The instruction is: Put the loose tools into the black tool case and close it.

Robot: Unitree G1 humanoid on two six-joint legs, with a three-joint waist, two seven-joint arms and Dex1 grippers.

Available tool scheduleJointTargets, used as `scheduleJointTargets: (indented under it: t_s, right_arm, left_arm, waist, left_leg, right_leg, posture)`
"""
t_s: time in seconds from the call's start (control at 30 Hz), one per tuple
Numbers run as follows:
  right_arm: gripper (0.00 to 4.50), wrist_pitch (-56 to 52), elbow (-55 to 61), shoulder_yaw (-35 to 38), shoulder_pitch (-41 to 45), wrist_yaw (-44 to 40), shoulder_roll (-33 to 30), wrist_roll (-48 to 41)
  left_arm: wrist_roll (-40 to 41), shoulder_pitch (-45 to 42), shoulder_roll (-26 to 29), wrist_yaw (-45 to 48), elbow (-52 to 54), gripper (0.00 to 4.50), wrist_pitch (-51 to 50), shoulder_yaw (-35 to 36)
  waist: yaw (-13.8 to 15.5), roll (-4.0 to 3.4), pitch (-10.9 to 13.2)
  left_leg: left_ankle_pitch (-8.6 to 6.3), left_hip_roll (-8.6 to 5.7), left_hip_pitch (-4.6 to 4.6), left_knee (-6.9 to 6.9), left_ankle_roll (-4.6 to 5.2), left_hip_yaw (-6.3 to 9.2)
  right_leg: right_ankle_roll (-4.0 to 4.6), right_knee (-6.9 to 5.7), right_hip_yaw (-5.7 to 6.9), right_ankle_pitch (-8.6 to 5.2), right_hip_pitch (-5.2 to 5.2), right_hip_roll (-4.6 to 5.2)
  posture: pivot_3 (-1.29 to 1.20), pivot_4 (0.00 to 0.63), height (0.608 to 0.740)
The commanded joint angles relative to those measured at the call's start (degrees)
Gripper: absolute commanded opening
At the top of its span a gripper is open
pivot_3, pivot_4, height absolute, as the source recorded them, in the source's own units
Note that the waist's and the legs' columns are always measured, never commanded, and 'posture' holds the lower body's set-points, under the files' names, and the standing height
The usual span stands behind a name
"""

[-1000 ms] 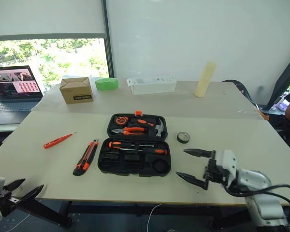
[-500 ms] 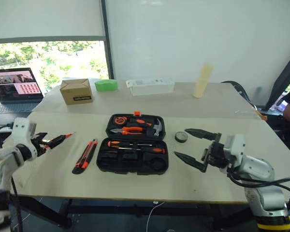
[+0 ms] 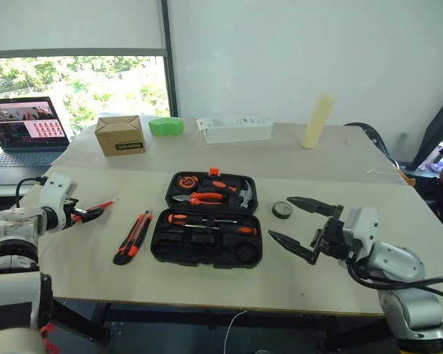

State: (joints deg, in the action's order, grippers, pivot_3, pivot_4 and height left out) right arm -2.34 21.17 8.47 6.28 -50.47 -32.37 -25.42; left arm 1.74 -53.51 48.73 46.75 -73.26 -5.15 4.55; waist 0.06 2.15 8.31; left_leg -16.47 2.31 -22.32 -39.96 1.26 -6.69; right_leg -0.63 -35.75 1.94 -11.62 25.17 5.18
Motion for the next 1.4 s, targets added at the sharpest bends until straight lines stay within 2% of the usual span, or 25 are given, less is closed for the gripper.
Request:
scheduleJointTargets:
  t_s: [0.03,0.17,0.3,0.47,0.5,0.53,0.57,0.73,0.8,0.87,0.97,1.07,1.17,1.23,1.4]
  right_arm:
    - [4.47,-0.6,3.7,2.7,-1.3,1.7,-1.1,-1.0]
    - [4.47,-1.5,6.4,4.1,-3.6,3.4,-1.7,-1.3]
    - [4.50,-2.1,7.9,5.3,-5.3,4.7,-2.2,-1.4]
    - [4.50,-1.9,8.2,4.9,-6.0,5.3,-1.9,-1.0]
    - [4.50,-1.8,8.0,4.6,-5.9,5.4,-1.9,-0.9]
    - [4.50,-1.7,7.7,4.4,-5.8,5.4,-1.8,-0.8]
    - [4.50,-1.5,7.6,4.3,-5.8,5.3,-1.7,-0.8]
    - [4.50,-0.9,6.7,4.0,-5.9,4.7,-1.8,-0.8]
    - [4.50,-0.8,6.5,4.2,-6.4,4.2,-2.1,-0.8]
    - [4.50,-0.6,6.2,4.7,-7.2,3.5,-2.5,-0.8]
    - [4.50,-0.3,5.6,5.6,-7.8,2.5,-3.1,-1.2]
    - [4.50,-0.2,5.6,6.0,-8.1,2.1,-3.3,-1.4]
    - [4.50,0.3,5.4,6.4,-10.2,0.4,-3.8,-1.6]
    - [4.50,0.8,5.8,6.0,-11.3,0.0,-3.8,-1.2]
    - [4.50,0.4,7.4,5.0,-12.0,1.2,-3.0,-1.0]
  left_arm:
    - [-0.6,-2.1,-0.5,-0.1,-1.5,4.50,-1.6,0.8]
    - [-1.3,-0.5,-1.8,-0.2,-2.6,4.50,-4.2,0.8]
    - [-1.0,0.2,-2.5,1.5,-2.5,3.28,-5.8,1.7]
    - [-0.6,0.7,-2.7,3.8,-1.6,1.39,-4.5,2.7]
    - [-0.2,0.7,-2.6,4.2,-1.4,1.21,-4.6,3.2]
    - [0.1,0.8,-2.3,4.7,-1.3,0.68,-4.5,3.7]
    - [0.3,1.0,-2.1,5.1,-1.1,0.50,-4.4,4.0]
    - [6.2,2.6,-1.2,14.8,2.0,0.47,1.9,9.6]
    - [8.9,2.9,-1.1,21.5,4.5,0.47,3.7,11.1]
    - [10.9,3.8,-1.1,31.3,10.4,0.47,3.3,10.0]
    - [10.9,7.5,-0.9,43.7,24.0,0.47,1.6,3.8]
    - [12.0,10.6,-0.7,45.7,34.8,0.47,0.8,-0.1]
    - [9.2,9.7,-4.4,45.0,45.0,0.47,0.1,-6.2]
    - [7.2,9.4,-5.7,44.4,47.8,0.47,-1.0,-9.6]
    - [2.2,9.3,-8.0,40.9,48.0,0.47,1.5,-15.2]
  waist:
    - [0.0,0.02,0.0]
    - [0.0,0.03,0.0]
    - [0.0,0.04,0.0]
    - [0.0,0.04,0.0]
    - [0.0,0.04,0.0]
    - [0.0,0.04,0.0]
    - [0.0,0.04,0.0]
    - [0.0,0.10,0.0]
    - [0.0,0.20,0.1]
    - [0.2,0.25,0.1]
    - [0.4,0.26,0.1]
    - [0.3,0.25,0.1]
    - [0.4,0.25,0.1]
    - [1.1,0.24,0.1]
    - [0.2,0.23,0.1]
  left_leg:
    - [-0.09,0.00,0.00,-0.03,0.15,0.01]
    - [-0.10,-0.02,0.02,-0.12,0.17,0.07]
    - [-0.12,-0.10,0.08,-0.15,0.22,0.12]
    - [-0.17,-0.13,0.15,-0.24,0.31,0.15]
    - [-0.17,-0.14,0.15,-0.25,0.31,0.17]
    - [-0.17,-0.13,0.15,-0.28,0.31,0.17]
    - [-0.17,-0.14,0.13,-0.30,0.31,0.18]
    - [-0.19,-0.13,0.08,-0.34,0.34,0.19]
    - [-0.19,-0.09,0.00,-0.39,0.33,0.21]
    - [-0.18,-0.09,-0.04,-0.43,0.33,0.22]
    - [-0.18,-0.12,-0.08,-0.50,0.32,0.22]
    - [-0.22,-0.12,-0.03,-0.51,0.38,0.22]
    - [-0.23,-0.08,-0.02,-0.52,0.41,0.28]
    - [-0.24,-0.14,-0.05,-0.61,0.43,0.40]
    - [-0.32,-0.14,0.00,-0.85,0.57,0.46]
  right_leg:
    - [-0.01,-0.02,0.01,0.00,-0.01,0.00]
    - [-0.04,-0.07,0.05,-0.02,-0.06,0.03]
    - [-0.08,-0.04,0.04,-0.05,-0.10,0.10]
    - [-0.08,-0.09,0.02,-0.05,-0.13,0.14]
    - [-0.08,-0.10,0.02,-0.05,-0.13,0.14]
    - [-0.08,-0.11,0.02,-0.05,-0.14,0.14]
    - [-0.08,-0.12,0.03,-0.05,-0.14,0.15]
    - [-0.08,-0.11,0.04,-0.05,-0.12,0.14]
    - [-0.07,-0.11,0.10,-0.05,-0.07,0.12]
    - [-0.07,-0.11,0.14,-0.05,-0.08,0.13]
    - [-0.07,-0.11,0.15,-0.05,-0.11,0.17]
    - [-0.08,-0.09,0.11,-0.05,-0.14,0.16]
    - [-0.08,-0.11,0.06,-0.06,-0.13,0.11]
    - [-0.11,-0.09,0.10,-0.07,-0.22,0.13]
    - [-0.18,-0.17,-0.15,-0.05,-0.24,0.07]
  posture:
    - [0.00,0.150,0.740]
    - [0.00,0.150,0.740]
    - [0.00,0.150,0.740]
    - [0.00,0.150,0.740]
    - [0.00,0.150,0.740]
    - [0.00,0.150,0.740]
    - [0.00,0.150,0.740]
    - [0.00,0.150,0.740]
    - [0.00,0.150,0.740]
    - [0.00,0.150,0.740]
    - [0.00,0.150,0.740]
    - [0.00,0.150,0.740]
    - [0.00,0.150,0.740]
    - [0.00,0.150,0.740]
    - [0.00,0.150,0.740]
